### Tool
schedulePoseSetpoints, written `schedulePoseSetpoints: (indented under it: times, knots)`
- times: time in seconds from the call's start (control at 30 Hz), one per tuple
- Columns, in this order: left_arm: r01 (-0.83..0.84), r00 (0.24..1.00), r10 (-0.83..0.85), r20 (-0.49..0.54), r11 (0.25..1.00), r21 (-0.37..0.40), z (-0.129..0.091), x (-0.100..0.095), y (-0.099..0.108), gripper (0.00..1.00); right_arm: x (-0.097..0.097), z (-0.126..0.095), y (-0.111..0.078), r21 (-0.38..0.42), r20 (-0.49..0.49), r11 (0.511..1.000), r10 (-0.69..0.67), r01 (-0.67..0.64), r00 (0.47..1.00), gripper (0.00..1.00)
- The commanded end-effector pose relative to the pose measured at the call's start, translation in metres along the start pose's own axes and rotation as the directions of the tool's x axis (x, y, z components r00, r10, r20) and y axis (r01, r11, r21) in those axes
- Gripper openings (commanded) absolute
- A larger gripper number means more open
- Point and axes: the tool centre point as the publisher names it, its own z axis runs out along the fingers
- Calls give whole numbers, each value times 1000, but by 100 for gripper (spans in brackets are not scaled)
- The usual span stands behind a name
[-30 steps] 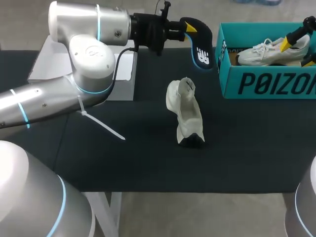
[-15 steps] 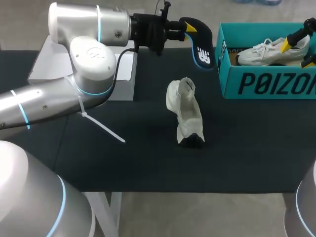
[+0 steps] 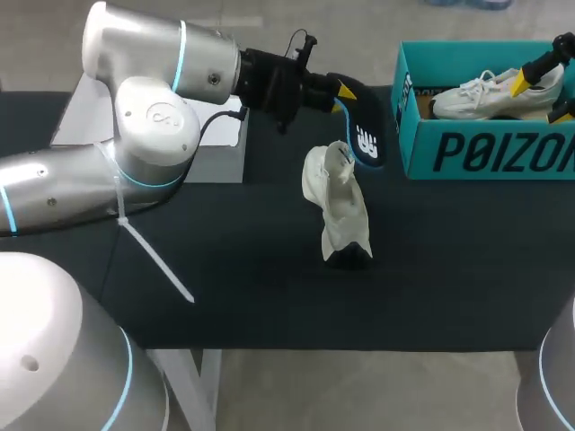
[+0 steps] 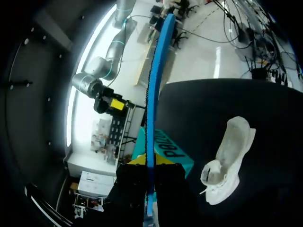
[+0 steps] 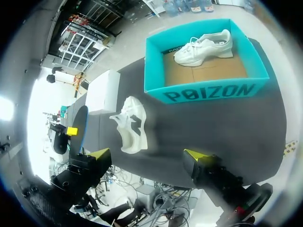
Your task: Take the shoe out of the shoebox, open the shoe tongue, remove and reinsert the insole, then place the shoe into the shoebox
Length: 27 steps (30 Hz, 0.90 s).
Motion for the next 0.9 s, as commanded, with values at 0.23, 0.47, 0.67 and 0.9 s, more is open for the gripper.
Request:
schedulePoseSetpoints:
  times: [0.23,0.47,0.67,0.9]
  knots:
    - [10,984,-8,-177,1000,8,-13,40,-18,0,0,0,0,1,3,1000,2,-2,1000,100]
    - [119,956,-94,-277,990,73,13,80,-21,0,0,0,0,1,3,1000,2,-2,1000,100]
    - [152,935,-112,-336,984,94,36,104,-29,0,0,0,0,1,3,1000,2,-2,1000,100]
    - [195,913,-148,-381,977,90,45,128,-29,0,0,0,0,1,3,1000,2,-2,1000,100]
